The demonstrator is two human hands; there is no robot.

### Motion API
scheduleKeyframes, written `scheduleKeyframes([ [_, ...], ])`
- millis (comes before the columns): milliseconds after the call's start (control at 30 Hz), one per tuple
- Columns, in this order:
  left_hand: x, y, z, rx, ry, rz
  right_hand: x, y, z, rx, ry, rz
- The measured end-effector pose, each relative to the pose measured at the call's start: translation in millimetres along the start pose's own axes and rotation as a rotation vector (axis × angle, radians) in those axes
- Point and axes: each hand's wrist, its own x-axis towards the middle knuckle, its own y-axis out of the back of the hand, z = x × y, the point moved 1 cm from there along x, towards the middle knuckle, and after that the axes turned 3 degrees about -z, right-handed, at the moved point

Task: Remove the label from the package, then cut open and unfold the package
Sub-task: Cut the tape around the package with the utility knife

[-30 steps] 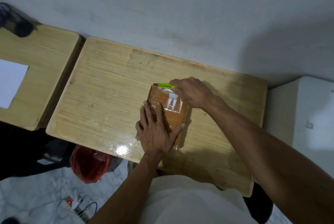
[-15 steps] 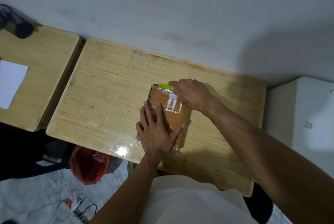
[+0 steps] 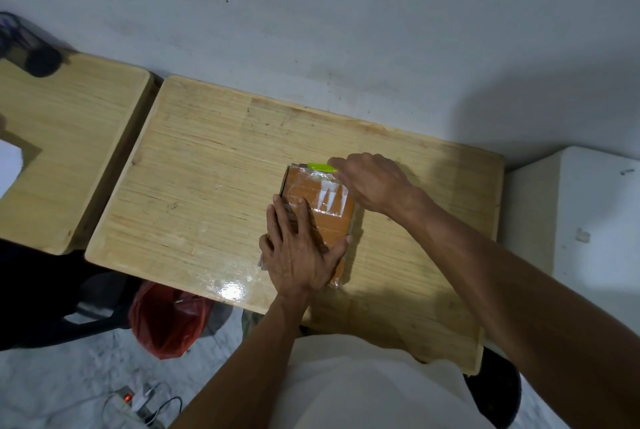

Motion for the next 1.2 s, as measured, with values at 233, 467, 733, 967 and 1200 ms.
scheduleKeyframes([
  [233, 0, 2, 0, -0.015, 0.004, -0.004, -7, -1, 3, -0.002, -0.006, -0.004],
  [467, 0, 2, 1, -0.02, 0.004, 0.0, -12, 0, 7, -0.027, -0.035, -0.014],
  [733, -1, 2, 1, -0.024, -0.005, 0.002, -26, -2, 16, -0.012, -0.091, -0.039],
  [967, -2, 3, 2, -0.018, -0.024, 0.0, -37, 3, 22, -0.007, -0.137, -0.059],
  [1200, -3, 3, 1, -0.01, -0.035, 0.008, -56, 0, 28, 0.013, -0.136, 0.003],
])
